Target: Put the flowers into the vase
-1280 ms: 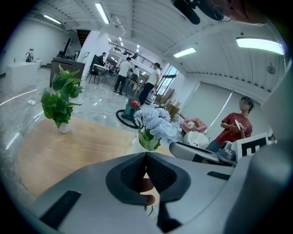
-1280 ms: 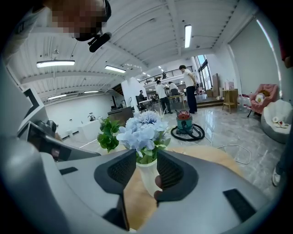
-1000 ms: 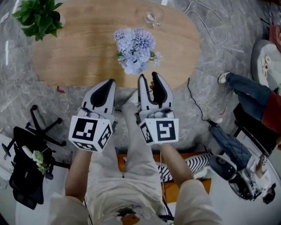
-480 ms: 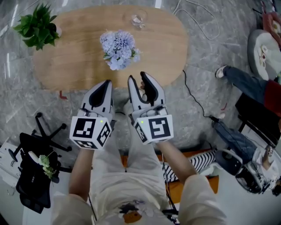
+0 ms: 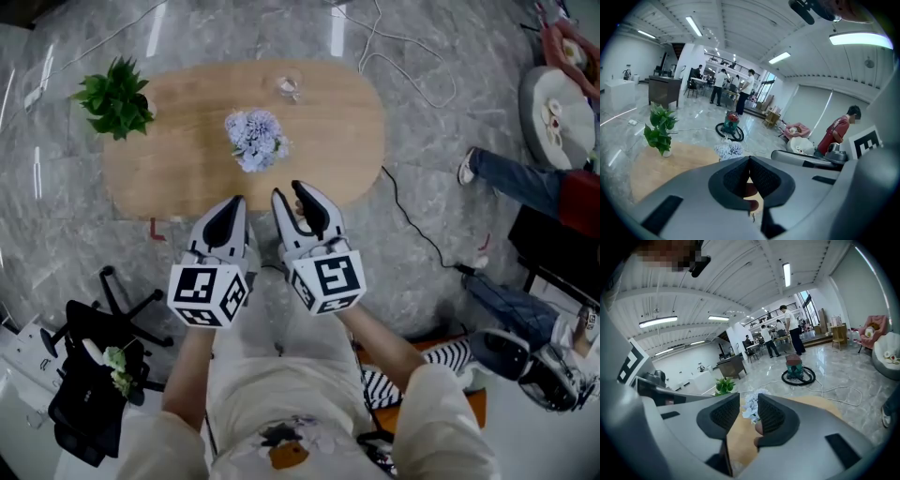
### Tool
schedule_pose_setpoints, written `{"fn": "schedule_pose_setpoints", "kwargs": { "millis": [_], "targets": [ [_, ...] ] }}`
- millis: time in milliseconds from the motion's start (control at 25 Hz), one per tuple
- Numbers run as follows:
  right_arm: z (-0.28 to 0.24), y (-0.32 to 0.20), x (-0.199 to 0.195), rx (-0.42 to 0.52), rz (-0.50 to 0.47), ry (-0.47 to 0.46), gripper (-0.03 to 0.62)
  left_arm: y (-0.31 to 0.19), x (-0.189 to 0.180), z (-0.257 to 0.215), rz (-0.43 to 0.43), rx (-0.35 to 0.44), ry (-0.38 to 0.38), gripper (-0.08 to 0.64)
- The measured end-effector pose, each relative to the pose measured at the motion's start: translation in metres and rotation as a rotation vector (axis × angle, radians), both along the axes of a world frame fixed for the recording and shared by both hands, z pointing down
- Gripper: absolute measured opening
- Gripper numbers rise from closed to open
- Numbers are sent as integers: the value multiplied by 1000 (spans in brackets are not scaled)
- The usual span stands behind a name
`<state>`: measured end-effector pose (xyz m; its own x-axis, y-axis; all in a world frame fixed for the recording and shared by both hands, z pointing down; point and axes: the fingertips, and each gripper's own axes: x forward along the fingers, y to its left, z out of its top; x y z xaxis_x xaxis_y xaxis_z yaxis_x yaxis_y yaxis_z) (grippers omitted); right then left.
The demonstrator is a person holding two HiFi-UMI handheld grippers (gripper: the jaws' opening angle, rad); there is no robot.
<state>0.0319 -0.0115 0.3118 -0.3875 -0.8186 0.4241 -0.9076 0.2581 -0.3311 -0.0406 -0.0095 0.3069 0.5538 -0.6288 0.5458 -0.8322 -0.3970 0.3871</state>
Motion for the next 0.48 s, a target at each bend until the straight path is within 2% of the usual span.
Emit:
{"fn": "schedule_pose_setpoints", "kwargs": {
  "millis": [240,480],
  "targets": [
    [-26,9,-5,-15,-9,-5,106,14,2,-29,-5,-8,26,7],
    [-67,26,0,-10,-4,-4,78,26,9,-75,0,20,35,6]
  ]
}}
